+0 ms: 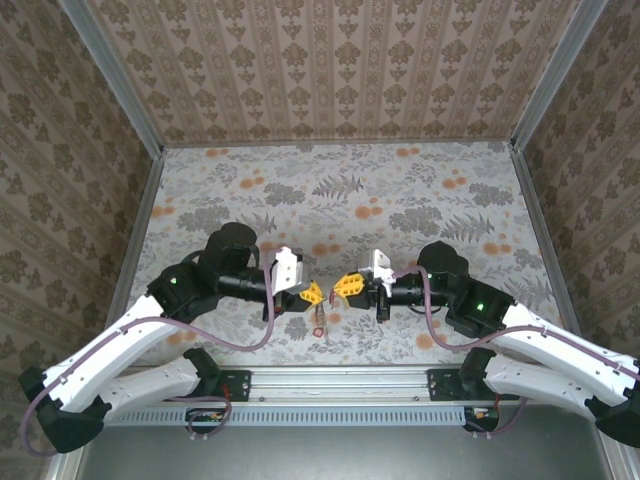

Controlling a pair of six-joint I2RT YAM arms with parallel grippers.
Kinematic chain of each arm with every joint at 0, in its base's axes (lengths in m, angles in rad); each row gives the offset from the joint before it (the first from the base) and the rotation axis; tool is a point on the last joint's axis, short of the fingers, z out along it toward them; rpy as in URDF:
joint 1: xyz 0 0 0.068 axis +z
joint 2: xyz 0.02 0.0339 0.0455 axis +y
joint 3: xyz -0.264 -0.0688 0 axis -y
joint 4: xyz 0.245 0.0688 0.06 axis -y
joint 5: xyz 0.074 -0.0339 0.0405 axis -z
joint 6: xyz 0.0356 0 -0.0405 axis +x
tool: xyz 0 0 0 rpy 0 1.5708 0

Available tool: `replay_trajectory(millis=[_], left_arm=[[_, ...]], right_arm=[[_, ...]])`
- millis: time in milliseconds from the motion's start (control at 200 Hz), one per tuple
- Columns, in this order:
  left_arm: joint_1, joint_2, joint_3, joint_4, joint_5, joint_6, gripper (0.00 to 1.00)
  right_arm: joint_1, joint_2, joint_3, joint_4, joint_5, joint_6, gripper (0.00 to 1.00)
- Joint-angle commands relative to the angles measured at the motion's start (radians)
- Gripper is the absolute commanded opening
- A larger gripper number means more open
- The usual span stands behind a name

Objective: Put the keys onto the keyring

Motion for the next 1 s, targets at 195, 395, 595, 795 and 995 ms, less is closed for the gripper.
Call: replay_trajectory(millis=[195, 395, 595, 795, 995], left_arm=[[0.028, 0.011, 0.014, 0.021, 0.081, 0.025, 0.0], [0.035, 0.01, 0.01, 0.029, 0.088, 0.022, 0.0], [0.037, 0.007, 0.008, 0.032, 0.084, 0.02, 0.0], [0.039, 0.006, 0.009, 0.033, 0.085, 0.018, 0.0], [0.038, 0.005, 0.008, 0.036, 0.09, 0.015, 0.0]], right_arm=[[-0.006, 0.025, -0.012, 0.106, -0.041, 0.037, 0.0], [-0.004, 0.027, -0.024, 0.145, -0.063, 0.059, 0.0], [-0.002, 0.034, -0.014, 0.134, -0.093, 0.066, 0.0], [0.001, 0.033, -0.009, 0.121, -0.12, 0.068, 0.0], [0.004, 0.052, -0.004, 0.128, -0.127, 0.067, 0.0]])
